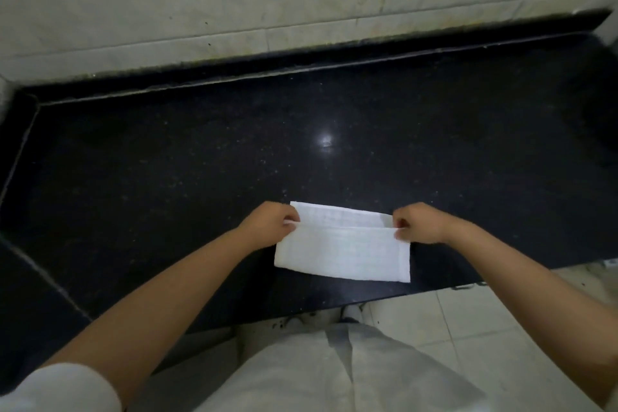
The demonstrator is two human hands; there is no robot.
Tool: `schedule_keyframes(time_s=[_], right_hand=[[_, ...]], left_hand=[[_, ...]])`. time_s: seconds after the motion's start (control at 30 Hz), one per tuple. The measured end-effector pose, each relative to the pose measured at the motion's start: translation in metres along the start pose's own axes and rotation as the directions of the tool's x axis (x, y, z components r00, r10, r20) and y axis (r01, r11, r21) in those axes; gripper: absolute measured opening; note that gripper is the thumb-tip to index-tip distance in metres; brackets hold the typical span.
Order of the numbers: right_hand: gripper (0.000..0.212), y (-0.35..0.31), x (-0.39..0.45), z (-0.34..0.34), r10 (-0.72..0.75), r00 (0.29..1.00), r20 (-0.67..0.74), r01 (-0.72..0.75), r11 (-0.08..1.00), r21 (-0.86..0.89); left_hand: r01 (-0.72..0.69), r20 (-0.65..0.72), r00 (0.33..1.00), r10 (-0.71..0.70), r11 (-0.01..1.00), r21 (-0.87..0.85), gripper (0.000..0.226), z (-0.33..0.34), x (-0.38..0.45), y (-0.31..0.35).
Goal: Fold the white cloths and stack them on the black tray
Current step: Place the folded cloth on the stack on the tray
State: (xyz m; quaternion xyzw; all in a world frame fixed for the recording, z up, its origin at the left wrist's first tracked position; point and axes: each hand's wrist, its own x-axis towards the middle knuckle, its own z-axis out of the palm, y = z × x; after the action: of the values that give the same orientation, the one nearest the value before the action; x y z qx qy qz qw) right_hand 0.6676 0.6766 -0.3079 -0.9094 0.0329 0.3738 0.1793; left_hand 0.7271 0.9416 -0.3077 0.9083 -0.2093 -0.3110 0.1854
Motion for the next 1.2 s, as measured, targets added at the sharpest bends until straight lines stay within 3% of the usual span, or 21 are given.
schedule_keyframes(time_s=[0.07, 0.17, 0.27, 0.47, 0.6, 0.77, 0.87, 1.03, 1.13, 1.2], right_hand=[[0.01, 0.004, 0.002, 0.005, 0.069, 0.989, -0.133, -0.067, 0.998, 0.02], [0.019, 0.009, 0.004, 0.014, 0.193, 0.924, -0.33, -0.149, 0.977, 0.154], [0.021, 0.012, 0.009, 0.022, 0.237, 0.883, -0.404, -0.184, 0.969, 0.165], [0.027, 0.006, 0.017, 0.033, 0.267, 0.866, -0.423, -0.224, 0.963, 0.149], [0.032, 0.005, 0.02, 0.034, 0.209, 0.891, -0.402, -0.212, 0.976, 0.037], [0.024, 0.001, 0.02, 0.03, 0.226, 0.894, -0.387, -0.228, 0.973, 0.04], [0.04, -0.001, 0.019, 0.022, 0.215, 0.905, -0.366, -0.193, 0.976, 0.097], [0.037, 0.0, 0.008, -0.005, 0.13, 0.912, -0.388, -0.011, 0.956, 0.293], [0.022, -0.005, -0.004, -0.028, 0.092, 0.846, -0.526, 0.096, 0.943, 0.319], [0.017, -0.007, -0.01, -0.043, 0.049, 0.74, -0.671, 0.175, 0.949, 0.263]], left_hand=[[0.02, -0.066, 0.998, -0.018, 0.999, 0.029, 0.023, 0.002, 0.014, 0.003], [0.021, -0.106, 0.994, -0.008, 0.992, 0.127, 0.026, 0.006, 0.032, 0.007], [0.032, -0.138, 0.99, 0.001, 0.971, 0.237, 0.027, 0.011, 0.044, 0.007], [0.048, -0.114, 0.993, -0.008, 0.934, 0.353, 0.033, 0.021, 0.049, -0.002], [0.03, -0.088, 0.996, 0.008, 0.909, 0.416, 0.042, 0.022, 0.051, -0.003], [0.029, -0.078, 0.997, 0.013, 0.858, 0.513, 0.034, 0.02, 0.054, 0.005], [0.025, -0.074, 0.997, 0.016, 0.856, 0.517, 0.029, 0.015, 0.052, 0.009], [-0.001, -0.033, 0.999, 0.02, 0.868, 0.496, 0.023, -0.008, 0.048, 0.009], [-0.047, -0.138, 0.982, 0.128, 0.876, 0.481, 0.022, -0.037, 0.041, 0.012], [-0.106, -0.231, 0.946, 0.228, 0.889, 0.445, 0.027, -0.057, 0.028, 0.017]])
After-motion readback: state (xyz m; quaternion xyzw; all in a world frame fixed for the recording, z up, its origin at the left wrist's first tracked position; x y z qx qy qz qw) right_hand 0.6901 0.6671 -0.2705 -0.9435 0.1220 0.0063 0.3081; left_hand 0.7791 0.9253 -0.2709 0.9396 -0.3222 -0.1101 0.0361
